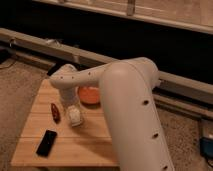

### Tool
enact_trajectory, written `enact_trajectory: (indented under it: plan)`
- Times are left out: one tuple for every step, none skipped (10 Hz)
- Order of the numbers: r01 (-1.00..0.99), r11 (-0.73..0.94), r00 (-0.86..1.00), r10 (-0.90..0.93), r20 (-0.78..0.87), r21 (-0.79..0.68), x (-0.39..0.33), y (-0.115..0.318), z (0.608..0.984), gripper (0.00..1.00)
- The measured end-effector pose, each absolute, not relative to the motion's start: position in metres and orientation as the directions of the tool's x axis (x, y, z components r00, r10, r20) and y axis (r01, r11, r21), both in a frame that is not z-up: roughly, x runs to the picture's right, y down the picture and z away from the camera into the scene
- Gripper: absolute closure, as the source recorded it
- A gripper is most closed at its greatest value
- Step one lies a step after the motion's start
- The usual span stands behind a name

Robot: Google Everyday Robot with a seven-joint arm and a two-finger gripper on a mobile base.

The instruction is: Wipe the white sponge on the table

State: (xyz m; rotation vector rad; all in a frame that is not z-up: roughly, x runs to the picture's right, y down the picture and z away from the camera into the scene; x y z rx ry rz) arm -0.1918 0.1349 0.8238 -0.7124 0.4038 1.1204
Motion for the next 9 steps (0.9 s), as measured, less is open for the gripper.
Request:
enact_trajectory:
  plan:
    - [-0.915, 0.254, 0.402, 0.662, -0.633, -0.315, -0.193, 0.139, 0.827, 0.35]
    - [-0.914, 0.254, 0.403, 0.658, -0.636, -0.316, -0.194, 0.141, 0.829, 0.35]
    - [-0.914, 0.253, 0.404, 0.652, -0.641, -0.317, -0.194, 0.143, 0.832, 0.35]
    - [-0.914, 0.252, 0.404, 0.646, -0.647, -0.319, -0.195, 0.146, 0.834, 0.35]
    - [-0.914, 0.25, 0.404, 0.64, -0.654, -0.32, -0.195, 0.149, 0.837, 0.35]
    - [-0.915, 0.248, 0.402, 0.633, -0.661, -0.319, -0.195, 0.151, 0.84, 0.35]
    - [-0.915, 0.248, 0.402, 0.627, -0.667, -0.318, -0.194, 0.153, 0.843, 0.35]
    - [-0.915, 0.25, 0.402, 0.621, -0.673, -0.316, -0.193, 0.154, 0.846, 0.35]
    - [-0.914, 0.252, 0.404, 0.615, -0.677, -0.317, -0.195, 0.156, 0.849, 0.35]
